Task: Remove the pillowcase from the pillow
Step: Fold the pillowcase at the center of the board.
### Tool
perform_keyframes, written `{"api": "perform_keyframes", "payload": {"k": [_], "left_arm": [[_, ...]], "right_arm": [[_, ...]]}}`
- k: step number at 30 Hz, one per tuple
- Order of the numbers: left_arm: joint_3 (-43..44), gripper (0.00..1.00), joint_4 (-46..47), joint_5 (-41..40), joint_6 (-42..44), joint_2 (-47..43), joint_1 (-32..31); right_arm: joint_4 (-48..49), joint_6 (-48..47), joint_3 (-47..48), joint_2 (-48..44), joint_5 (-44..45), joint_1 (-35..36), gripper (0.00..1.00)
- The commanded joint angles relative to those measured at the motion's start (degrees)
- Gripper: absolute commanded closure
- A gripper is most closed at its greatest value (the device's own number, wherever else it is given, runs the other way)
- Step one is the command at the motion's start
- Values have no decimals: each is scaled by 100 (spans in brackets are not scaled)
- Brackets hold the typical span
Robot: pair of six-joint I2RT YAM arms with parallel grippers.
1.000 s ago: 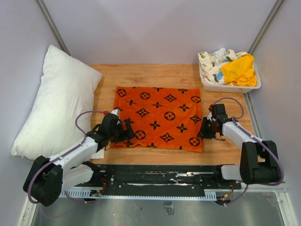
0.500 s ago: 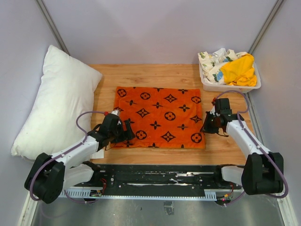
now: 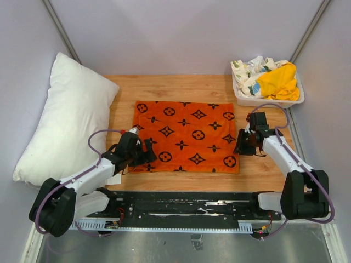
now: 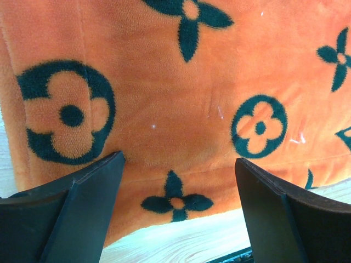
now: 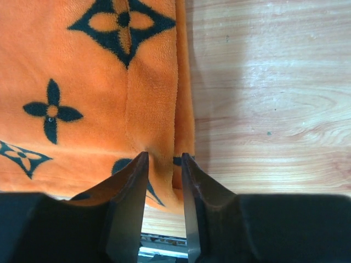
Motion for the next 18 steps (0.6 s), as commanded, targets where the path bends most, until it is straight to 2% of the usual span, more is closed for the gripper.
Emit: {"api": "perform_keyframes", "payload": {"k": [1, 4, 7, 15, 17, 18], "left_arm": [[43, 11, -205, -148, 41, 23, 69], [49, 11, -179, -126, 50, 44, 68], [72, 11, -206, -117, 72, 73, 68], [635, 11, -400, -106, 169, -132, 69], [898, 11, -391, -85, 226, -217, 66], [1006, 11, -375, -96, 253, -229, 64]], "right_arm": [[5, -88, -103, 4, -228, -60, 67], [149, 12, -288, -75, -336, -51, 67], [125, 14, -324, 21, -254, -51, 61], [183, 114, 393, -892, 904, 219, 46], [317, 226, 710, -695, 805, 261, 50], [408, 301, 836, -524, 650, 281, 55]]}}
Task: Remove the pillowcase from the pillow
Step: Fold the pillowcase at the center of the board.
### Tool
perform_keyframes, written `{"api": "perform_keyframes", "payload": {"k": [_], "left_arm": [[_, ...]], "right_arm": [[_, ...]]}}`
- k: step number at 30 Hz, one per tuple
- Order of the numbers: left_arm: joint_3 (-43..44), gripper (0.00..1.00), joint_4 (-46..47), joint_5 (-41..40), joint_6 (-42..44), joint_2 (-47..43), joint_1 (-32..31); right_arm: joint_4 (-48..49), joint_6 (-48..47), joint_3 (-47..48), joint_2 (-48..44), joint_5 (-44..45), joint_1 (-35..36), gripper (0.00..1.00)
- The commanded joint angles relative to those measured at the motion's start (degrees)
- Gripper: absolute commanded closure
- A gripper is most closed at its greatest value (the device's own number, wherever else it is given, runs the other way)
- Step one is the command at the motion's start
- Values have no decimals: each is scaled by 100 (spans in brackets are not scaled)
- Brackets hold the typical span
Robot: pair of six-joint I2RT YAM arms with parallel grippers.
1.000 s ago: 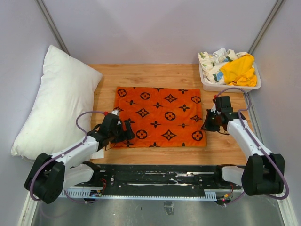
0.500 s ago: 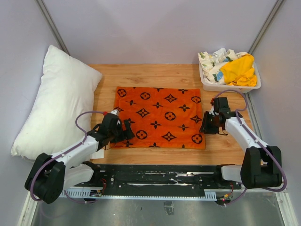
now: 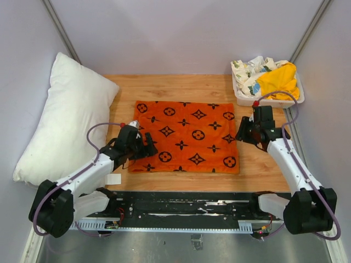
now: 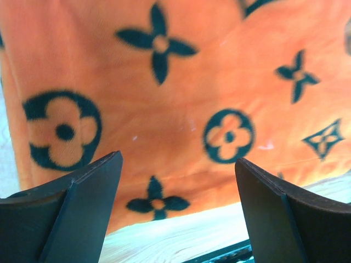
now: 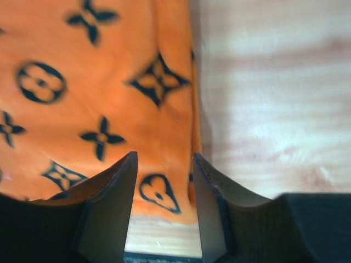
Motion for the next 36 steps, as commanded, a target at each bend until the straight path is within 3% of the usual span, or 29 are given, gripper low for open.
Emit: {"api": "perform_keyframes", "payload": {"k": [1, 3, 6, 12, 18, 25, 28, 36], "left_arm": [[658, 11, 37, -102, 227, -205, 44], [718, 10, 85, -148, 279, -113, 44], [651, 10, 144, -126, 295, 75, 48], [134, 10, 481, 111, 103, 128, 53], [-328, 9, 547, 174, -115, 237, 178], [-467, 8, 487, 62, -275, 541, 263], [-435, 7, 314, -172, -259, 587, 288], [324, 7, 335, -320, 425, -43, 304]], "right_arm": [[507, 316, 693, 406, -27, 196, 64], [890, 482, 753, 817, -445, 323, 79], [1259, 599, 834, 1523, -871, 570, 87], [1631, 488, 886, 2589, -1012, 549, 89], [1869, 398, 790, 3199, -1000, -70, 91], [1870, 380, 891, 3381, -212, -672, 90], [1817, 387, 907, 3308, -14, -749, 83], [2166, 278, 838, 2243, -691, -674, 44]]}}
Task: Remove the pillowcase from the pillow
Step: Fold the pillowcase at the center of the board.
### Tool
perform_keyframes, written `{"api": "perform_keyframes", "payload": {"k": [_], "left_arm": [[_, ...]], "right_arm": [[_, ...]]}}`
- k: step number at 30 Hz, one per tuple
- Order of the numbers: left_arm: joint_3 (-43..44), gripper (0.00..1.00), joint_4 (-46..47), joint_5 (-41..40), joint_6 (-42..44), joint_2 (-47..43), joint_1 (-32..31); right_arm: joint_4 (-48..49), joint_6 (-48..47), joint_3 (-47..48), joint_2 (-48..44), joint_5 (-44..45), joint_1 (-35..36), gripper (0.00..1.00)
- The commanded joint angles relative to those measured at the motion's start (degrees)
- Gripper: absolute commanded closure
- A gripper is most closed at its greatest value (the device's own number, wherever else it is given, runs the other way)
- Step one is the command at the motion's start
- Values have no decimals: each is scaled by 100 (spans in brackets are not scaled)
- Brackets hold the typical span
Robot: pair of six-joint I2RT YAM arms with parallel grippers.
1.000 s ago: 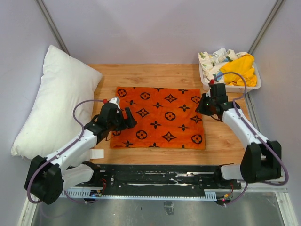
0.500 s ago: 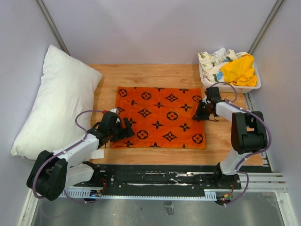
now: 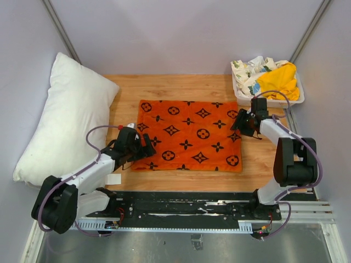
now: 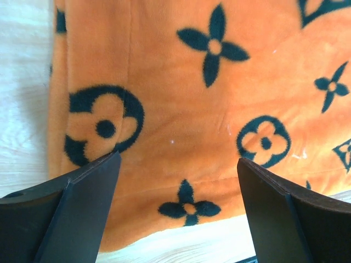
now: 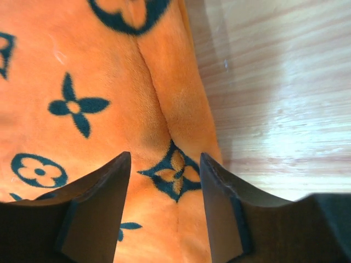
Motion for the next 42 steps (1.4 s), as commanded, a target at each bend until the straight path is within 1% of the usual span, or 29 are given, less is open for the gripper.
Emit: {"api": "perform_keyframes", "payload": {"k": [1, 3, 5, 7, 8, 10, 12, 14, 17, 19, 22, 26, 31, 33, 36, 39, 42], "left_arm": [[728, 3, -32, -299, 809, -397, 88], [1354, 1, 133, -340, 1249, -264, 90], [2084, 1, 222, -474, 1488, 113, 112], [2620, 1, 586, -234, 1606, 637, 202], [2831, 4, 805, -29, 1630, 894, 261], [3249, 16, 1166, 326, 1622, 1404, 405], [3502, 22, 1403, 607, 1471, 1917, 625], [3642, 23, 1754, 728, 1259, 2390, 838], [3563, 22, 2415, 876, 981, 3038, 1085], [3559, 23, 2664, 1069, 810, 3469, 1214], [3354, 24, 2957, 1227, 627, 3846, 1341], [3013, 23, 2977, 1024, 572, 4066, 1526], [2631, 18, 2809, 862, 393, 4139, 2011], [2577, 17, 2718, 833, 409, 4093, 2120], [2609, 17, 2652, 831, 532, 3779, 2129], [2782, 10, 2634, 882, 711, 3376, 2129], [3212, 1, 2156, 657, 1078, 3200, 2129]], "right_arm": [[293, -195, 88, -761, -88, -57, 40], [323, -217, 252, -928, -203, 12, 36], [371, -202, 480, -922, -318, 88, 36], [383, -157, 757, -742, -356, 203, 36], [389, -128, 910, -622, -430, 267, 37], [430, -92, 1204, -376, -530, 457, 41], [597, -34, 1371, -179, -557, 681, 43], [890, 70, 1392, 26, -628, 829, 44], [1287, 271, 1343, 433, -775, 893, 44], [1328, 275, 1350, 710, -813, 886, 45], [1320, 221, 1229, 945, -794, 851, 45], [1340, 191, 804, 976, -755, 660, 42], [1413, 337, 132, 803, -722, 234, 39], [1376, 308, 0, 706, -715, 198, 38], [1310, 291, -10, 569, -863, 240, 37], [1175, 212, 129, 389, -947, 322, 36], [1001, 143, 272, 180, -984, 340, 35]]}}
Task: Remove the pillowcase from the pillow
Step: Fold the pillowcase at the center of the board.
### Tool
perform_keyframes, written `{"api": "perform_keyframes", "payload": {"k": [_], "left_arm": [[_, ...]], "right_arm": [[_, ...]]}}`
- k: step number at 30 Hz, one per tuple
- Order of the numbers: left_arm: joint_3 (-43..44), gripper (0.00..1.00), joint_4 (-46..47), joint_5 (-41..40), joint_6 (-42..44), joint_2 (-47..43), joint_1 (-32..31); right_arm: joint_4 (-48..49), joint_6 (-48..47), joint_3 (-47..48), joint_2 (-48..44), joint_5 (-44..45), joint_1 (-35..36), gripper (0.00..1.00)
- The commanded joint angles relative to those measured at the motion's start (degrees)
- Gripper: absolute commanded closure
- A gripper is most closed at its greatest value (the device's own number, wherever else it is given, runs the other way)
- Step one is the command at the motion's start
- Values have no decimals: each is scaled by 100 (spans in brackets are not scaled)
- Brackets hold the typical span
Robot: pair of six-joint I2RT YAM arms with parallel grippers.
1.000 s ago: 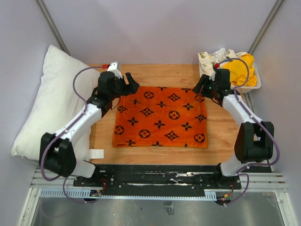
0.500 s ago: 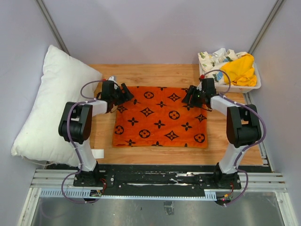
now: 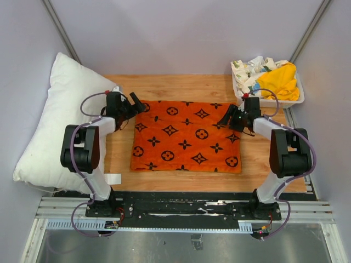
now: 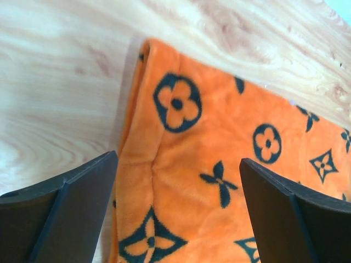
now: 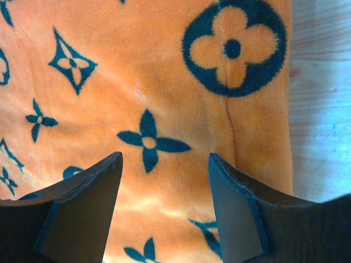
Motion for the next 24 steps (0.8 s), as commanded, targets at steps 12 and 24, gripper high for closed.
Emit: {"api": "perform_keyframes", "payload": {"k": [12, 24], "left_arm": [[2648, 23, -1283, 1173, 1635, 1750, 553], [3348, 29, -1606, 1800, 1743, 2632, 555]], "right_arm": [[-576, -247, 134, -762, -126, 45, 33], [-610, -246, 148, -804, -220, 45, 32]]}}
